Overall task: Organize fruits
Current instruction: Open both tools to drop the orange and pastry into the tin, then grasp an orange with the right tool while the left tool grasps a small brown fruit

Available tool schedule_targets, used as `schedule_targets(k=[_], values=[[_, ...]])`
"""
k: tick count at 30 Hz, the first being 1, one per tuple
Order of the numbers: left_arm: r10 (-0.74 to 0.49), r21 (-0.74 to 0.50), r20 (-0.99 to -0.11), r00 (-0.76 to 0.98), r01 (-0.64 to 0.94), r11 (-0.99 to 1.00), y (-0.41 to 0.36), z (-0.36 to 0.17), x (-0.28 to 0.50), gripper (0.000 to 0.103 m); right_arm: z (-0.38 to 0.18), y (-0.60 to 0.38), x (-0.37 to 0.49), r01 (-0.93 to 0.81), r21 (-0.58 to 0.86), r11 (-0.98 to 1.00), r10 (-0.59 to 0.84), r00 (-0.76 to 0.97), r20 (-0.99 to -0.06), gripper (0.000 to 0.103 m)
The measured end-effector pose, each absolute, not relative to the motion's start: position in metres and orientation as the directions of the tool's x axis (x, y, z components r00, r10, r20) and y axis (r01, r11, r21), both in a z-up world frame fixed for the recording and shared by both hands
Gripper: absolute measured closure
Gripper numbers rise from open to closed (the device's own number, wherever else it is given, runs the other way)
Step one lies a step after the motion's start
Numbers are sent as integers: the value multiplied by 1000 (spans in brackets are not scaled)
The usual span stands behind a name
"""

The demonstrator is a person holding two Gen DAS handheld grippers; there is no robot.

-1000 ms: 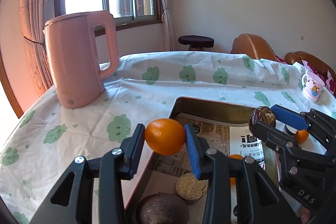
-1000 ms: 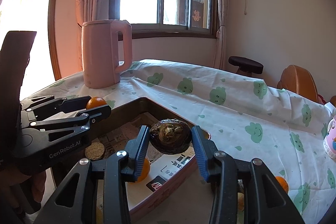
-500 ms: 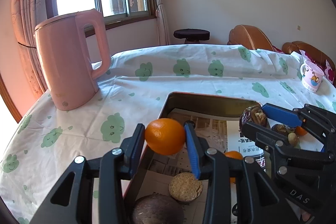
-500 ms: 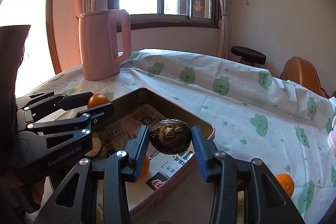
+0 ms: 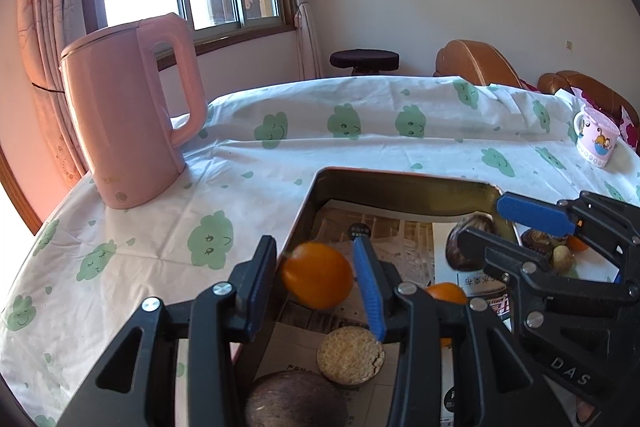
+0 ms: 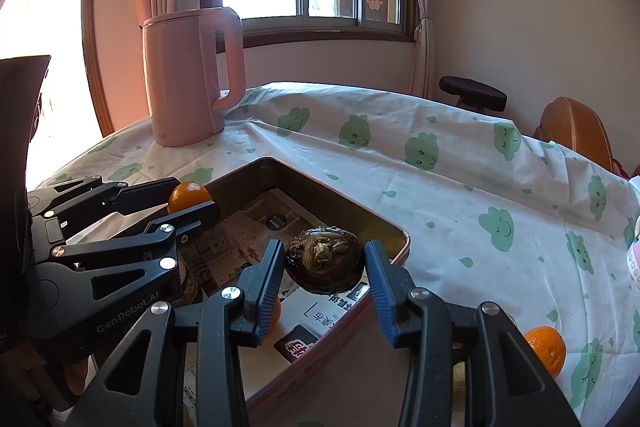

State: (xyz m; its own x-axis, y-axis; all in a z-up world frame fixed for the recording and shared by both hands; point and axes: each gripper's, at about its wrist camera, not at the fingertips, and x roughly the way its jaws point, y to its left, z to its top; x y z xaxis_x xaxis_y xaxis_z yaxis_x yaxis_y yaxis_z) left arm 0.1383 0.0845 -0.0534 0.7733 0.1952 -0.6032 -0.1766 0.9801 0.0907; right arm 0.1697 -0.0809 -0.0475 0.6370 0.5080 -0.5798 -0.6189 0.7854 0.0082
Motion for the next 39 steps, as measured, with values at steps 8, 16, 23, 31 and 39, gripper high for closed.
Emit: schedule_targets(k=[8,16,23,31,39], values=[[204,95,-606,769,-184,978,86,-56,138,51,-48,-80,167,-614,-11,789,497,649,-576,56],[216,92,-596,773,-202,975,88,-54,135,35,-44,-84,163,-598,-17,801,492,674,-552,44],[222,83,-592,775,-215,973,90,-54,133,29,-42,-90,163,-575,-7,818,483,694,-534,33],[217,73,-563,797,-213,974,88,-47,122,23,-37,-98,157,-559,-1,829,487,722,-491,28],[185,42,-502,845,-189,981,65,-28,106,13,-35,-154,155,-477,-71,876,388,785,-482,28]])
